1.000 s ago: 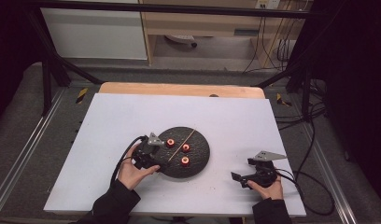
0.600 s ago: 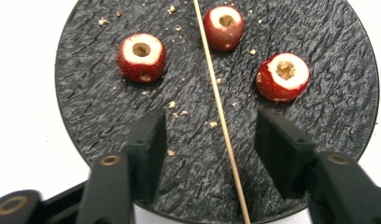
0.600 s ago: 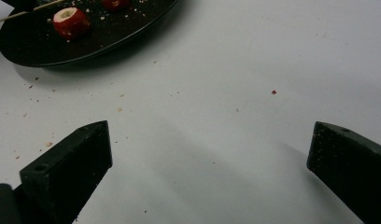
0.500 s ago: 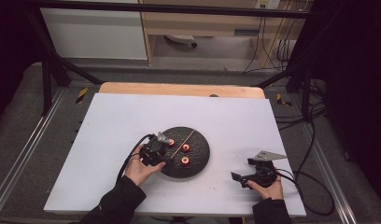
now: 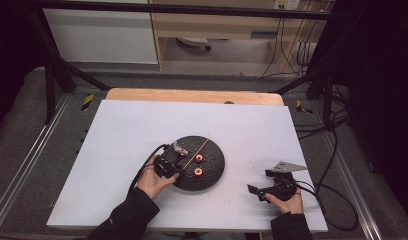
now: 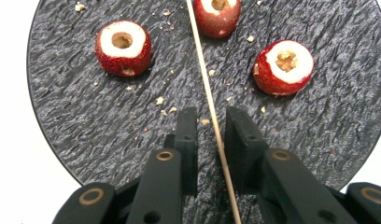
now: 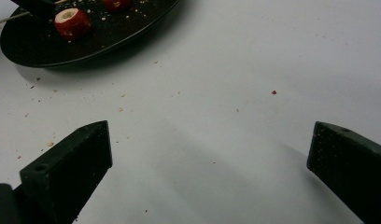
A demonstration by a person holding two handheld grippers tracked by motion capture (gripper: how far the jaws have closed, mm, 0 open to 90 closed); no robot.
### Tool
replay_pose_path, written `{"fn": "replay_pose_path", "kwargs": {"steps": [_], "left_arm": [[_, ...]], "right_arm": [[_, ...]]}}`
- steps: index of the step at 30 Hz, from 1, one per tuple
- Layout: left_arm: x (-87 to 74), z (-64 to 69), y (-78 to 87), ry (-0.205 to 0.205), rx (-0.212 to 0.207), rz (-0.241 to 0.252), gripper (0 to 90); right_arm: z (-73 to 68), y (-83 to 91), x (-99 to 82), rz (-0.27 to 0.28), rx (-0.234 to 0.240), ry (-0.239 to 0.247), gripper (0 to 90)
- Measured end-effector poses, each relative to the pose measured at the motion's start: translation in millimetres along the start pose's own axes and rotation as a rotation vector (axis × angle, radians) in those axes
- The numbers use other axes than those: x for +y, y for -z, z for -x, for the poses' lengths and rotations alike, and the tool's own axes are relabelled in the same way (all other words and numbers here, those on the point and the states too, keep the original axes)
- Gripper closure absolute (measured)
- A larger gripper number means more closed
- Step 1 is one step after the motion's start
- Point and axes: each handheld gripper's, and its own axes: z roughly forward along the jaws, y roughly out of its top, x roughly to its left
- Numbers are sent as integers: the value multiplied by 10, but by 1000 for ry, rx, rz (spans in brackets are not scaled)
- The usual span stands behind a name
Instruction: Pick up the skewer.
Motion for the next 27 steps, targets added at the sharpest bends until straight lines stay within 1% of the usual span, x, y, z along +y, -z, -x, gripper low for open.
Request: {"fn": "replay_pose_path", "kwargs": {"steps": [2,3,7,13,18,22,27], "left_arm": [[7,5,1,8,3,-5,783],[11,13,2,11,14,-6,794],[17,21,0,22,11,-11,834],[21,40,-1,34,30,-11,865],[25,50,0,45,33,-14,878],[13,45,20,47,36,0,880],[-35,16,102,46,36,43,882]], "right_arm": [[-1,0,0,-2,0,-1,6],[-1,1,0,-2,0,-2,6],[0,-1,0,-1,0,0,6],[-1,2,0,-2,2,-2,6],[0,-1,0,-2,2,0,6],[-2,1,0,-2,2,-1,6],[-1,0,-1,-3,0,1,6]]}}
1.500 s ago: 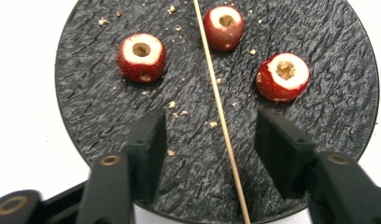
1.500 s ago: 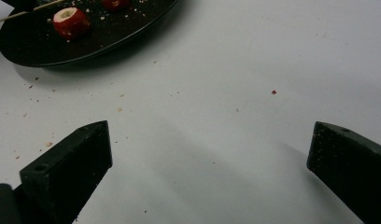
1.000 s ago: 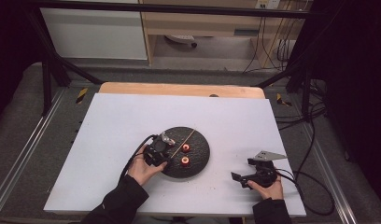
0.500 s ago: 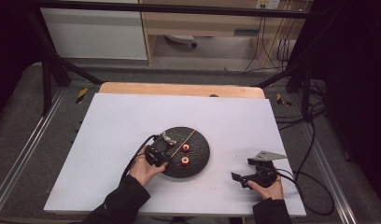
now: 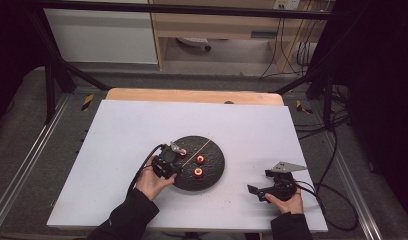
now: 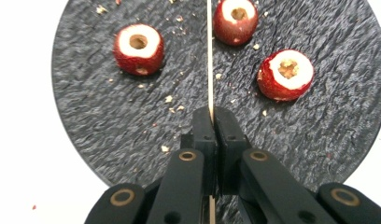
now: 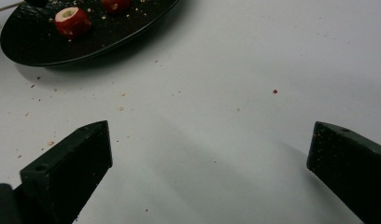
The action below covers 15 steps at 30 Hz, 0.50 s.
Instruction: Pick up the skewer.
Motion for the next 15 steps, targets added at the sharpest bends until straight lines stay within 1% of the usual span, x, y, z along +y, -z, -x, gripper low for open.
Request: {"fn": "replay_pose_path", "kwargs": {"steps": [5,8,11,13,15], "left_arm": [[-90,-62,107,3,-18,52,882],[-156,-108,171,2,-36,86,882],[-228,-145,238,-4,-44,115,882],[-280,-167,275,-2,-43,139,882],[-336,-193,309,-1,-50,156,882]], "right_arm": [[-1,3,1,2,-1,-3,6],[2,-1,0,-2,-4,0,6],[3,-2,-1,-2,-6,2,6],[4,-2,-1,-5,-6,2,6],[3,-6,-2,-5,-6,1,6]]}}
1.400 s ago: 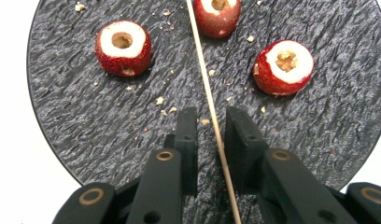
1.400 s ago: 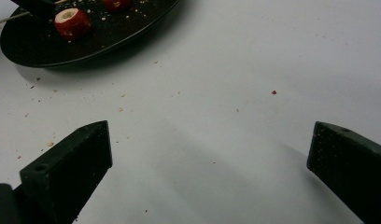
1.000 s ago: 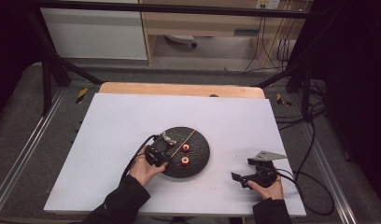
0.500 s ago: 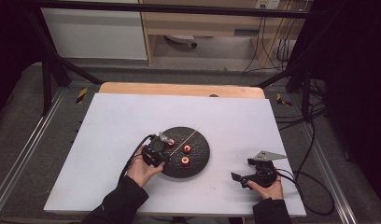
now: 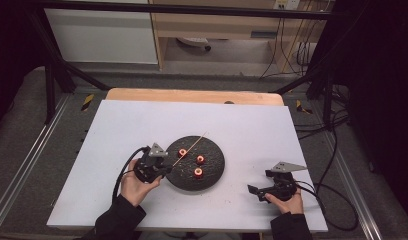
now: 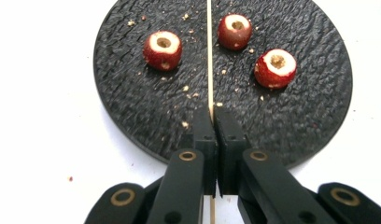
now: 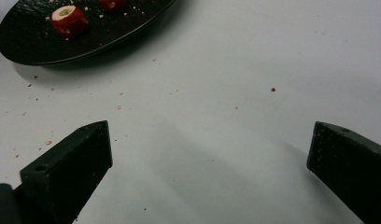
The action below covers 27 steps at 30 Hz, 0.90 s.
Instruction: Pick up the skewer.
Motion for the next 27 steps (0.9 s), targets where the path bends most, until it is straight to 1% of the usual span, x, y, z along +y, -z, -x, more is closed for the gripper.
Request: {"fn": "replay_pose_path", "kwargs": {"steps": [3,9,12,15,19,22,27], "left_arm": [[-87,-35,56,8,-14,29,882],[-261,-96,188,2,-20,87,882],[-358,-116,254,2,-18,117,882],[-459,-142,303,4,-13,137,882],[-584,-182,341,11,-19,156,882],[-646,-212,356,12,-19,161,882],[-725,-239,370,21,-21,171,882]], "right_arm": [[-1,-1,0,0,1,0,7],[-3,-3,-2,-3,-2,0,7],[-5,-7,2,-3,-3,-10,8],[-1,-15,8,-6,-8,-12,7],[-18,-12,49,-15,-16,-16,7],[-34,-17,83,-14,-17,-16,7],[-101,-62,201,-30,-18,1,10]]}}
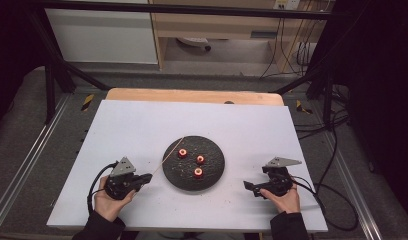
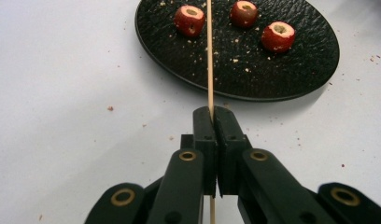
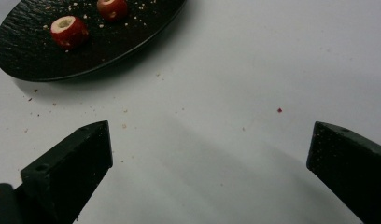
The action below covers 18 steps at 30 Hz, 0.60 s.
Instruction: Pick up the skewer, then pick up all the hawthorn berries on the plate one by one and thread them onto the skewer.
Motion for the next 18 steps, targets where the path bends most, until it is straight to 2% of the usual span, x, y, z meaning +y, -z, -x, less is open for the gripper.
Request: {"fn": "replay_pose_path", "kwargs": {"steps": [7,18], "left_arm": [[-90,-13,13,-11,-17,10,882],[-143,-38,59,-4,-21,25,882]], "right_arm": [[-139,-121,124,-31,14,21,8],[-360,-233,374,-33,48,57,5]]}}
